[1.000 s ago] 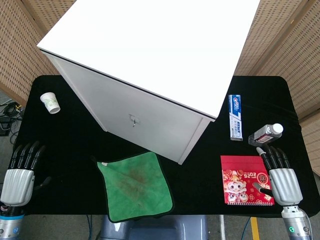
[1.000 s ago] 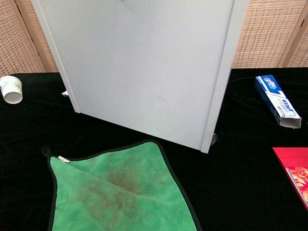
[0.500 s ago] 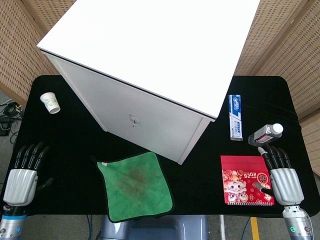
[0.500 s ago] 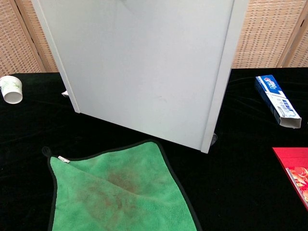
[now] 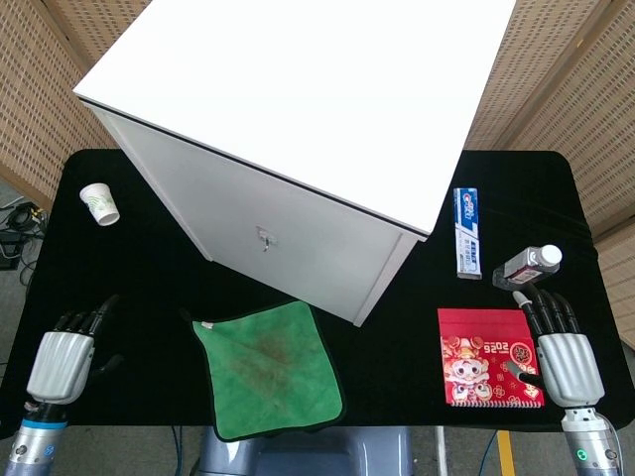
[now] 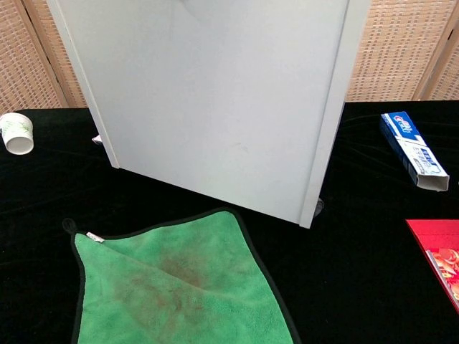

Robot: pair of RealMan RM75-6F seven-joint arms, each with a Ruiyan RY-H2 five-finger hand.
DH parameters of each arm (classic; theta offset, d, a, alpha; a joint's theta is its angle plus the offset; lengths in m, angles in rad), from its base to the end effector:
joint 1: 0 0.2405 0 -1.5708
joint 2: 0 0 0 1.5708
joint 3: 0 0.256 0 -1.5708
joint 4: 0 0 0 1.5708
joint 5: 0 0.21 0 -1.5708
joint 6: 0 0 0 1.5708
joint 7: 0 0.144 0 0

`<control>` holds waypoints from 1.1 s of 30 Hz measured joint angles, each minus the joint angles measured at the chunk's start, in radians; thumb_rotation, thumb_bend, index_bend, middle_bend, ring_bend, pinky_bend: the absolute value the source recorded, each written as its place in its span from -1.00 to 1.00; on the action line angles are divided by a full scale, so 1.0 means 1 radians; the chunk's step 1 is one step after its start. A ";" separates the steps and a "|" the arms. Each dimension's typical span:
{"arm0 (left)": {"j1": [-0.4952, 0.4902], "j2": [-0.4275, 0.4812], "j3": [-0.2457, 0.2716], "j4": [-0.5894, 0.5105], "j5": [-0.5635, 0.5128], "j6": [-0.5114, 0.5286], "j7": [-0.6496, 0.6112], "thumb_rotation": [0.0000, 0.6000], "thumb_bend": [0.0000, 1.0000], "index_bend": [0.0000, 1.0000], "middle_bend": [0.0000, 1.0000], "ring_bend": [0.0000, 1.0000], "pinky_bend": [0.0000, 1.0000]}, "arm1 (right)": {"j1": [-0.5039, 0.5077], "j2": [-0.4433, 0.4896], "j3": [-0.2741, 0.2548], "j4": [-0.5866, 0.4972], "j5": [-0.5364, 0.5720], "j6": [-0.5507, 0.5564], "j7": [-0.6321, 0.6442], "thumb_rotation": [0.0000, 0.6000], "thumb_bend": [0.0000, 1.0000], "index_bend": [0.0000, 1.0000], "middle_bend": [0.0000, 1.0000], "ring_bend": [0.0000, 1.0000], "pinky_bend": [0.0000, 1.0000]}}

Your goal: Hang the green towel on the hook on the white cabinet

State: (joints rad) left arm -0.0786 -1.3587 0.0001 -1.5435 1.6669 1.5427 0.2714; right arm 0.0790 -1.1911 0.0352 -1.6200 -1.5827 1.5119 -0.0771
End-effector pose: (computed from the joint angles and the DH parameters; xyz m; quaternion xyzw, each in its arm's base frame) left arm -0.2755 0.1654 0.0832 -0.6532 -0.3137 -0.3965 0.5636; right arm -0.2922 -0.1749 0.1330 0.6149 -0.3679 0.4072 0.5663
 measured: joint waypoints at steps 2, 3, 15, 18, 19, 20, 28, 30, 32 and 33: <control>-0.020 -0.008 0.003 -0.007 -0.008 -0.050 0.016 1.00 -0.72 -0.25 0.62 0.52 0.36 | -0.001 0.001 0.000 -0.001 0.000 0.002 0.002 1.00 -0.69 -0.91 -1.00 -1.00 -1.00; -0.029 -0.014 0.003 -0.010 -0.012 -0.074 0.027 1.00 -0.72 -0.19 0.67 0.56 0.39 | -0.001 0.002 0.001 -0.001 -0.001 0.003 0.003 1.00 -0.69 -0.91 -1.00 -1.00 -1.00; -0.180 -0.115 -0.031 -0.016 -0.197 -0.388 0.225 1.00 -0.71 -0.17 0.74 0.62 0.44 | -0.004 0.014 0.006 -0.005 0.005 0.010 0.033 1.00 -0.69 -0.89 -1.00 -1.00 -1.00; -0.217 -0.158 -0.052 -0.002 -0.268 -0.441 0.294 1.00 -0.70 -0.19 0.74 0.62 0.44 | -0.005 0.017 0.007 -0.005 0.005 0.012 0.044 1.00 -0.69 -0.89 -1.00 -1.00 -1.00; -0.224 -0.166 -0.056 0.000 -0.279 -0.448 0.306 1.00 -0.70 -0.21 0.74 0.62 0.44 | -0.005 0.018 0.007 -0.005 0.005 0.011 0.046 1.00 -0.69 -0.89 -1.00 -1.00 -1.00; -0.234 -0.178 -0.061 0.004 -0.294 -0.457 0.323 1.00 -0.70 -0.23 0.74 0.62 0.44 | -0.005 0.018 0.007 -0.004 0.005 0.011 0.048 1.00 -0.69 -0.89 -1.00 -1.00 -1.00; -0.305 -0.245 -0.084 0.006 -0.395 -0.515 0.435 1.00 -0.70 -0.28 0.74 0.62 0.44 | -0.004 0.020 0.007 -0.003 0.004 0.009 0.058 1.00 -0.69 -0.89 -1.00 -1.00 -1.00; -0.320 -0.260 -0.086 0.006 -0.412 -0.522 0.455 1.00 -0.70 -0.28 0.74 0.62 0.44 | -0.004 0.021 0.008 -0.002 0.006 0.008 0.061 1.00 -0.69 -0.89 -1.00 -1.00 -1.00; -0.331 -0.273 -0.086 0.011 -0.428 -0.526 0.476 1.00 -0.68 -0.27 0.74 0.62 0.44 | -0.003 0.021 0.008 -0.002 0.007 0.008 0.065 1.00 -0.69 -0.89 -1.00 -1.00 -1.00; -0.336 -0.280 -0.086 0.014 -0.435 -0.527 0.485 1.00 -0.66 -0.27 0.74 0.61 0.44 | -0.003 0.022 0.009 -0.002 0.008 0.008 0.067 1.00 -0.69 -0.89 -1.00 -1.00 -1.00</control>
State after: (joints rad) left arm -0.4149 -1.6386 -0.0856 -1.5291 1.2314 1.0157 0.7568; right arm 0.0756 -1.1694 0.0443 -1.6216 -1.5748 1.5195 -0.0105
